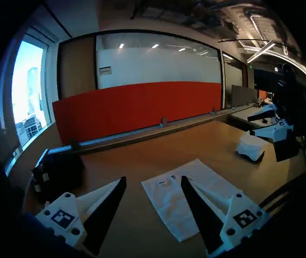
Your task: Fold towel
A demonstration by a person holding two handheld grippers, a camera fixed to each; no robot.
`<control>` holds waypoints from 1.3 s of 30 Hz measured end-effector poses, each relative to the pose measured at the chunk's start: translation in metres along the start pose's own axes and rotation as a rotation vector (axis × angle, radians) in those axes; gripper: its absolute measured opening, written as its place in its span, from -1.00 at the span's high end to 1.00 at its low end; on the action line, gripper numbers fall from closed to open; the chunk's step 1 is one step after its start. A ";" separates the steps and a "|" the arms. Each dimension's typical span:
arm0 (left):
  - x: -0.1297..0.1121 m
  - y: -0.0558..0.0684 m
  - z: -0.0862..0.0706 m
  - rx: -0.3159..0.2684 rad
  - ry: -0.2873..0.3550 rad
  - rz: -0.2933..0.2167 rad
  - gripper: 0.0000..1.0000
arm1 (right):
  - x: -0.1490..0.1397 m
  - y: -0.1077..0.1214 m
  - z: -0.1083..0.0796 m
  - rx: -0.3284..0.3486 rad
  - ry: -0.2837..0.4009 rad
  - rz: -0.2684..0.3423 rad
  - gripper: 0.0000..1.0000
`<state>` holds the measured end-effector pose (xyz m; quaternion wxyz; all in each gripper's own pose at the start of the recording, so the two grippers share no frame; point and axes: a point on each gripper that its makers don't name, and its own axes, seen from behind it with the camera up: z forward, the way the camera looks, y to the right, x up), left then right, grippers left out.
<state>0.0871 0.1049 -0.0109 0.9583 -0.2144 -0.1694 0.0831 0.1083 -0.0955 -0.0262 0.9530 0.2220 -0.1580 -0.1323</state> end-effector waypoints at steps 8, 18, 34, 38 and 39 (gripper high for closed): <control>-0.031 0.008 0.008 -0.016 -0.052 0.020 -0.88 | -0.028 -0.008 0.008 0.021 -0.042 -0.006 -1.00; -0.078 0.021 0.016 -0.043 -0.130 0.016 -0.88 | -0.074 -0.023 0.020 0.058 -0.107 -0.011 -1.00; -0.139 0.043 0.030 -0.103 -0.242 0.029 -0.88 | -0.137 -0.048 0.036 0.108 -0.207 -0.006 -1.00; -0.152 0.048 0.031 -0.118 -0.271 0.027 -0.88 | -0.151 -0.053 0.038 0.120 -0.234 -0.013 -1.00; -0.156 0.049 0.032 -0.124 -0.279 0.026 -0.88 | -0.155 -0.054 0.039 0.124 -0.243 -0.015 -1.00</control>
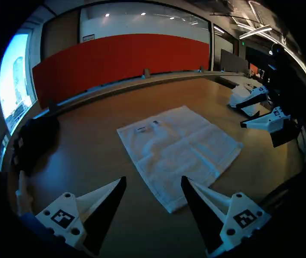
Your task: Fold towel
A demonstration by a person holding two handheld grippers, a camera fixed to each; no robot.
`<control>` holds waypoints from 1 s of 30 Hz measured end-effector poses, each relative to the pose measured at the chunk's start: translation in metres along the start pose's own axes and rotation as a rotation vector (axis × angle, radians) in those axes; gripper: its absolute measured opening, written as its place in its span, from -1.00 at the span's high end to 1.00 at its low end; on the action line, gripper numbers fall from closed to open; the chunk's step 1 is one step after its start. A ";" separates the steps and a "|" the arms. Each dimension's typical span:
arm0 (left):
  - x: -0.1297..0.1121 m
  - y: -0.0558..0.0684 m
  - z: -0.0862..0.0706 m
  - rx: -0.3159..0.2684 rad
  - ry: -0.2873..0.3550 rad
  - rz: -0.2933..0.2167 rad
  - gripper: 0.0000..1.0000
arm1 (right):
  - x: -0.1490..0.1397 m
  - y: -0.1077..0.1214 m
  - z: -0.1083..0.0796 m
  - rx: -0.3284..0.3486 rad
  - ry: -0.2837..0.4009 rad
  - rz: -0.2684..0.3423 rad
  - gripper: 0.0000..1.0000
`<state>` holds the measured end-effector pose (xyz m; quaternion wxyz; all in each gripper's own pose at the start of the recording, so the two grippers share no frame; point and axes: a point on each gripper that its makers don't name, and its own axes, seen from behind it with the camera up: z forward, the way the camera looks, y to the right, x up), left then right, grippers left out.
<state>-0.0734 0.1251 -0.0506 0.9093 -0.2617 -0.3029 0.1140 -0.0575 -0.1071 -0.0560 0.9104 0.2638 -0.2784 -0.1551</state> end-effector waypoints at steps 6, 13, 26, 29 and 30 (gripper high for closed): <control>-0.020 0.007 0.009 -0.027 -0.052 -0.002 -0.88 | -0.020 -0.004 0.006 0.016 -0.048 0.002 -1.00; -0.044 0.015 0.021 -0.060 -0.121 0.009 -0.89 | -0.044 -0.009 0.012 0.033 -0.098 0.006 -1.00; -0.068 0.027 0.033 -0.107 -0.204 0.036 -0.88 | -0.080 -0.022 0.013 0.095 -0.185 0.009 -0.86; -0.072 0.027 0.035 -0.105 -0.221 0.041 -0.88 | -0.085 -0.025 0.014 0.114 -0.200 0.009 -0.78; -0.073 0.027 0.035 -0.104 -0.226 0.043 -0.88 | -0.087 -0.026 0.015 0.120 -0.204 0.009 -0.76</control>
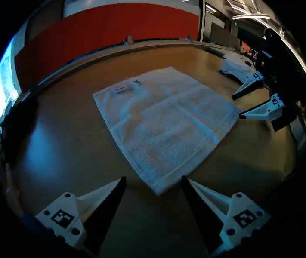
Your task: Fold towel
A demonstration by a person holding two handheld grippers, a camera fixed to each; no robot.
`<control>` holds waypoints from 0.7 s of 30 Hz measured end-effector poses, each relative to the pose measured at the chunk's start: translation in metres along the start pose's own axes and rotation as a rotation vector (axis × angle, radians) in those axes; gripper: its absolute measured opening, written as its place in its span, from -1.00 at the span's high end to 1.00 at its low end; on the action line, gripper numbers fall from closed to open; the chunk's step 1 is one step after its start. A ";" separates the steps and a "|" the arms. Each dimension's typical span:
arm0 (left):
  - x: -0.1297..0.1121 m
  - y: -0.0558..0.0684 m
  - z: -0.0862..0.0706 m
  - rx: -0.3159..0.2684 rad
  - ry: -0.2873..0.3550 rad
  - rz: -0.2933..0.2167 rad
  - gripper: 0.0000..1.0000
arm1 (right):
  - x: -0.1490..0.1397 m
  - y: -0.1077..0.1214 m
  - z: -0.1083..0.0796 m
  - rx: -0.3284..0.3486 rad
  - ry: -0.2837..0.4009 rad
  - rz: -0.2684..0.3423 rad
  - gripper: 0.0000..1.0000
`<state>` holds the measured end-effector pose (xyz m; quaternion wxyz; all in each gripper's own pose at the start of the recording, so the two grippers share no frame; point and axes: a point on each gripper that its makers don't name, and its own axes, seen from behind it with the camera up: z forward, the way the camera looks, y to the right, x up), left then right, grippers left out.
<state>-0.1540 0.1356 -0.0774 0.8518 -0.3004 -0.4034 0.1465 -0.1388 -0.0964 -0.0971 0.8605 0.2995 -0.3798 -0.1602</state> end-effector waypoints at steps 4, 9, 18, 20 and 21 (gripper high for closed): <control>-0.001 0.001 0.001 0.002 -0.005 0.004 -0.87 | -0.002 0.001 0.002 0.005 -0.007 -0.002 -0.69; -0.003 0.003 0.000 0.001 -0.013 0.013 -0.77 | -0.005 -0.001 0.003 0.026 -0.015 0.001 -0.48; -0.002 0.008 0.001 0.005 -0.017 0.014 -0.51 | -0.005 -0.007 0.003 0.058 -0.025 -0.006 -0.17; -0.003 0.009 0.001 0.005 -0.018 0.011 -0.44 | -0.005 -0.008 0.003 0.060 -0.026 -0.005 -0.10; -0.003 0.010 0.001 0.005 -0.018 0.010 -0.39 | -0.005 -0.008 0.003 0.061 -0.026 -0.004 -0.05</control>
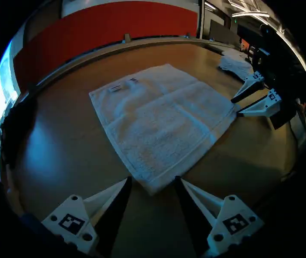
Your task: Fold towel
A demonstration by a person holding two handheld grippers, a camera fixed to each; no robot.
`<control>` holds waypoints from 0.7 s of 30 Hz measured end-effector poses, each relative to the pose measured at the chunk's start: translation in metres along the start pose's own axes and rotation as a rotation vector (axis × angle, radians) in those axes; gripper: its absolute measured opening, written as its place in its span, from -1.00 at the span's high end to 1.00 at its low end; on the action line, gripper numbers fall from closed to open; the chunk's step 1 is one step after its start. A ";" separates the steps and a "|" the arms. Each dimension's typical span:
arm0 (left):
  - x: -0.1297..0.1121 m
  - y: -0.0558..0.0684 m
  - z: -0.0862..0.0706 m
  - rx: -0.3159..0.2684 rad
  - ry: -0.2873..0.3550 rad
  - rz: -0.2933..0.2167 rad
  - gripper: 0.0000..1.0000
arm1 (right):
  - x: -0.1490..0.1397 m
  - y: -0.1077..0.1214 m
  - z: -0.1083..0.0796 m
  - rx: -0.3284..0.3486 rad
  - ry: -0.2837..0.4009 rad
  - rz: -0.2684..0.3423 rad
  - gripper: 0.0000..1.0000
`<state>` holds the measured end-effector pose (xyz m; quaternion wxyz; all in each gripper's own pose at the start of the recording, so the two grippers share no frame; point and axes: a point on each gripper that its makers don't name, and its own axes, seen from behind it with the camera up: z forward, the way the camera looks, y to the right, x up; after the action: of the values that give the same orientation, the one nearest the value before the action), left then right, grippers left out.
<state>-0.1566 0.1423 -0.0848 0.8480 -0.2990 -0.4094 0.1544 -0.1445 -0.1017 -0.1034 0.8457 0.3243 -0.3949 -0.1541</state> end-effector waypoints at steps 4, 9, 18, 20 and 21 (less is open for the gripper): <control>0.000 0.004 0.000 -0.002 -0.004 0.003 -0.10 | 0.000 0.001 0.000 -0.003 0.000 0.007 0.15; 0.001 0.004 0.001 0.005 -0.008 -0.011 0.21 | -0.001 0.003 -0.001 -0.006 -0.001 0.018 0.53; 0.002 -0.002 0.000 0.037 -0.018 -0.061 0.77 | 0.006 -0.009 -0.001 0.015 0.012 0.017 0.66; 0.002 -0.002 -0.001 0.033 -0.021 -0.070 0.78 | 0.009 -0.008 -0.002 0.008 0.017 0.019 0.67; 0.003 -0.002 -0.002 0.030 -0.021 -0.075 0.78 | 0.011 -0.007 -0.003 0.005 0.021 0.020 0.67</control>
<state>-0.1536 0.1418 -0.0829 0.8532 -0.2690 -0.4270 0.1319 -0.1357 -0.1115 -0.1035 0.8505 0.3238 -0.3897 -0.1412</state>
